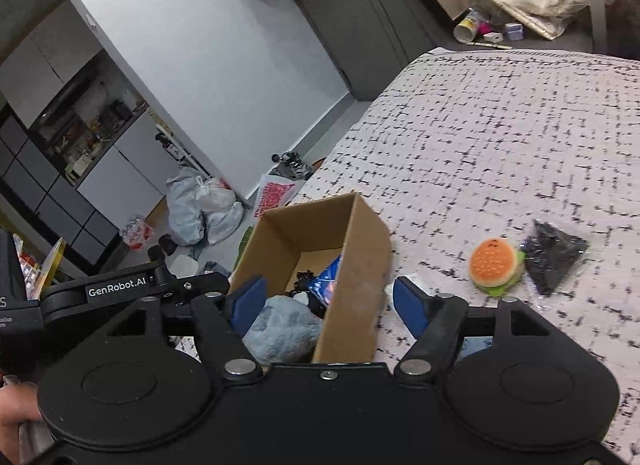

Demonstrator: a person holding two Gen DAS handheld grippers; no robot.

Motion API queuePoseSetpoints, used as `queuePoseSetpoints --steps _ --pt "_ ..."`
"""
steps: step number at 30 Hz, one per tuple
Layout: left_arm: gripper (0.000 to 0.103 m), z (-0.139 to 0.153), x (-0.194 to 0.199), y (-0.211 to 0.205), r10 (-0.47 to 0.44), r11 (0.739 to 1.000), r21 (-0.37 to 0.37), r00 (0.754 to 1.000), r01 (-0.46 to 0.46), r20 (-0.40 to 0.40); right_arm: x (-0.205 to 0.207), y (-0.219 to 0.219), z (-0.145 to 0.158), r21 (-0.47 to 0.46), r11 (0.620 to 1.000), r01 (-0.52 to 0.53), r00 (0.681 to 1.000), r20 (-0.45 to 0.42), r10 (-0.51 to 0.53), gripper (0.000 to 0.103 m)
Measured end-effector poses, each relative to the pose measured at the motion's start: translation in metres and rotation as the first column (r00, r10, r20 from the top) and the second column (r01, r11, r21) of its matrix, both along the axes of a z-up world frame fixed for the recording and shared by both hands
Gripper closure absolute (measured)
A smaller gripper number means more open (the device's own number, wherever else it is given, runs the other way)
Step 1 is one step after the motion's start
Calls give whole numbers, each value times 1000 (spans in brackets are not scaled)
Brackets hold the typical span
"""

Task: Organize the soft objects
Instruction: 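Open both grippers to drop the blue fluffy plush into the box, then lower the left gripper onto the denim cat plush and close it while the right gripper approaches the black bag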

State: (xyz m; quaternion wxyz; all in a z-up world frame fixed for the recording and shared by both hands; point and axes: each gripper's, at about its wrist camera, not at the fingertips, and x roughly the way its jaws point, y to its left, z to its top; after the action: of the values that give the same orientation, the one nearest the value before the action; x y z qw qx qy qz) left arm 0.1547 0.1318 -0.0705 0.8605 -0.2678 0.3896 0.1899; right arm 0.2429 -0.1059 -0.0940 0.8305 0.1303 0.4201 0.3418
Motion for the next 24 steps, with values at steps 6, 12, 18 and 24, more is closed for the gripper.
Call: queuePoseSetpoints --steps 6,12,18,24 --pt "23 5 0 -20 -18 999 28 1000 18 -12 -3 -19 4 -17 1000 12 1000 3 -12 20" --pt "19 11 0 -43 -60 996 66 998 61 -18 -2 -35 9 -28 999 30 999 13 -30 10" --pt "14 17 1 -62 -86 993 81 996 87 -25 -2 -54 16 -30 998 63 998 29 -62 0" --pt "13 22 2 -82 -100 990 97 995 102 -27 0 -73 20 -40 996 77 997 19 -76 0"
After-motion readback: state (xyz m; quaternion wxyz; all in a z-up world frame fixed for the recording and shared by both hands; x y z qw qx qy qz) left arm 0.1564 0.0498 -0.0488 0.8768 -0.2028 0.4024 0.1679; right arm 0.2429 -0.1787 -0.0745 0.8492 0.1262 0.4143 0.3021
